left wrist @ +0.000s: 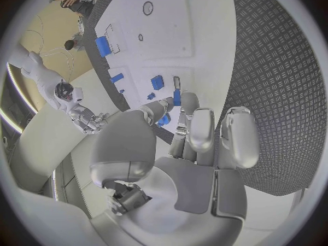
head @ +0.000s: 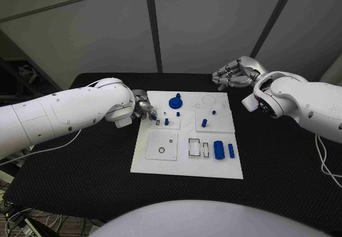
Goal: Assemble the parts on the task board
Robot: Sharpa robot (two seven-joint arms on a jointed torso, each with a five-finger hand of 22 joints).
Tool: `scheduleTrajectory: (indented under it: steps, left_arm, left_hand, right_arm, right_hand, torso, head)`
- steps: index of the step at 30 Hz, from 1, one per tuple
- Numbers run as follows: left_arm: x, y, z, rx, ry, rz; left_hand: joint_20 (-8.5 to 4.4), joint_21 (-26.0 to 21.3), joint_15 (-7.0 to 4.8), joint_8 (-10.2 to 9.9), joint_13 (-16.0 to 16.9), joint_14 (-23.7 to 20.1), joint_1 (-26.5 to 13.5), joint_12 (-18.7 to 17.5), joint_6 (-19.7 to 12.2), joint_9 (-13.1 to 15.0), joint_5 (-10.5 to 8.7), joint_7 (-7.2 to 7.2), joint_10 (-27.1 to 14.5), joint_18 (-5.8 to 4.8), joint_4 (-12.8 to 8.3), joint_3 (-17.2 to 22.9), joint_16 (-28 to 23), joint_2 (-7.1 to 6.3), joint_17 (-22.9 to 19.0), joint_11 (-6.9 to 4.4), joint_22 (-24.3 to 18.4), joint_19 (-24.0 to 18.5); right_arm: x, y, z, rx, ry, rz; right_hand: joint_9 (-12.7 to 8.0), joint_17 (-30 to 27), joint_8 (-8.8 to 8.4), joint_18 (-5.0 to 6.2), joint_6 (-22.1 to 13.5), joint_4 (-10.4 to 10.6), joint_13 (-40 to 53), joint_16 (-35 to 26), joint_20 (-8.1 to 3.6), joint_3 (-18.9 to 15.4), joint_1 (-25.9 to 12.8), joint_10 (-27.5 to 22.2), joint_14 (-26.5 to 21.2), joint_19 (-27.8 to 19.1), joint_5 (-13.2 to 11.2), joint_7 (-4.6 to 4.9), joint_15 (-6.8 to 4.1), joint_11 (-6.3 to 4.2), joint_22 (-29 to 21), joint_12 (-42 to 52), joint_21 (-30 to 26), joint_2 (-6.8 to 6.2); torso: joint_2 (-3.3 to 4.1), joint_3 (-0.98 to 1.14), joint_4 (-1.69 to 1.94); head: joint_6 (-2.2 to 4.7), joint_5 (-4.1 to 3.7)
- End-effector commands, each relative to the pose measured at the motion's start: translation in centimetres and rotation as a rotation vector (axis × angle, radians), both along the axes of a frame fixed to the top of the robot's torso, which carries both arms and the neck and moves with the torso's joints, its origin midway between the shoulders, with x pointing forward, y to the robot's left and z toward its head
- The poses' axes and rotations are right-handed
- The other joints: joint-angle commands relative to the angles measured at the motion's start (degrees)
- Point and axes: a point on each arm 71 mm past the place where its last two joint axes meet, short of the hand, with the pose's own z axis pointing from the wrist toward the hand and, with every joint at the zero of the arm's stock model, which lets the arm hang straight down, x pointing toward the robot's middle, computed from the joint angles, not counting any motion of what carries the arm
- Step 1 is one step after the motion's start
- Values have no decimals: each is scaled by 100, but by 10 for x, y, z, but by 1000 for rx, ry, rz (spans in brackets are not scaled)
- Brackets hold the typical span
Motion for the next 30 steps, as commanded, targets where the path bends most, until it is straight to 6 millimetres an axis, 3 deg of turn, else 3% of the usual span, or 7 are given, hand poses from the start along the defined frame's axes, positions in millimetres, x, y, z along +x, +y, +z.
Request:
scheduleTrajectory:
  steps: [1,30]
  left_arm:
    - [0,0,3,7,-78,50]
    - [-16,-10,-9,122,-87,-79]
  left_hand:
    - [-18,31,-37,54,16,138,-113,41,-15,-11,21,-27,197,17,-745,813,12,-2,10,-156,1086,31]
    - [-25,17,-43,143,-44,139,-176,14,-57,-28,10,-32,177,20,-817,883,10,-13,11,-161,1081,26]
  right_arm:
    - [0,1,1,1,-3,10]
    - [0,0,0,0,0,10]
  right_hand:
    - [-5,-2,-18,63,-27,0,6,-38,23,-20,-25,-26,-24,0,34,5,20,0,-9,-15,-36,9]
    - [-5,-2,-17,64,-29,-4,6,-39,23,-19,-20,-27,-24,2,41,4,20,-1,-11,-14,-39,10]
  torso:
    - [8,1,-14]
    - [6,3,-8]
  head:
    - [-3,11]
    - [-25,6]
